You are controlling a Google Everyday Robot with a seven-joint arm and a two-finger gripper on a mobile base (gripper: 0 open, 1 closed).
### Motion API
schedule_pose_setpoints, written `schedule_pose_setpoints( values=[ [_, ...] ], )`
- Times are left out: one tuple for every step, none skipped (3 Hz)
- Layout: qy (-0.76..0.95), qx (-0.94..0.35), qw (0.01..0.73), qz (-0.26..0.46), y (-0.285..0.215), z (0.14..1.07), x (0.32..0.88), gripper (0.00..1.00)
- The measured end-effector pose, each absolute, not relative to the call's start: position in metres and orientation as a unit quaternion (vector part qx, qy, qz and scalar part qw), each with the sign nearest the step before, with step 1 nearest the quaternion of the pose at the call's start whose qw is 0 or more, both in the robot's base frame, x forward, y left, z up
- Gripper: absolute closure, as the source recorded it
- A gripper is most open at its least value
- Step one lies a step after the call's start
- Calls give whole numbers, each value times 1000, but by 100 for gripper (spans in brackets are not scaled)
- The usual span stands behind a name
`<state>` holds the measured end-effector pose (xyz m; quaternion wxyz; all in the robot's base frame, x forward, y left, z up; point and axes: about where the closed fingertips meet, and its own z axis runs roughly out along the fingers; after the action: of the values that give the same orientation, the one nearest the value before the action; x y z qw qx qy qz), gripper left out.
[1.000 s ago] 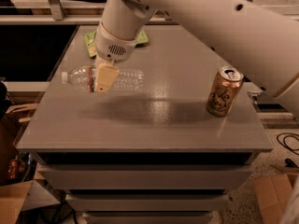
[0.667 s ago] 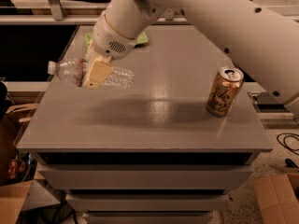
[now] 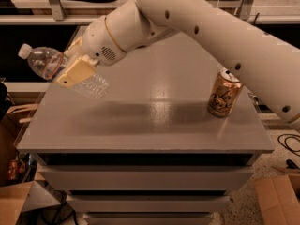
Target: Place water bottle upright
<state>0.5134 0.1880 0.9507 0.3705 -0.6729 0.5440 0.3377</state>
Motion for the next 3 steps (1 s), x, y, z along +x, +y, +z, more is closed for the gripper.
schedule_pose_setpoints(
  values=[
    [519, -641, 394, 404, 207, 962, 507, 100],
    [498, -610, 405, 465, 222, 966, 503, 100],
    [486, -585, 411, 503, 231, 967, 499, 100]
  ],
)
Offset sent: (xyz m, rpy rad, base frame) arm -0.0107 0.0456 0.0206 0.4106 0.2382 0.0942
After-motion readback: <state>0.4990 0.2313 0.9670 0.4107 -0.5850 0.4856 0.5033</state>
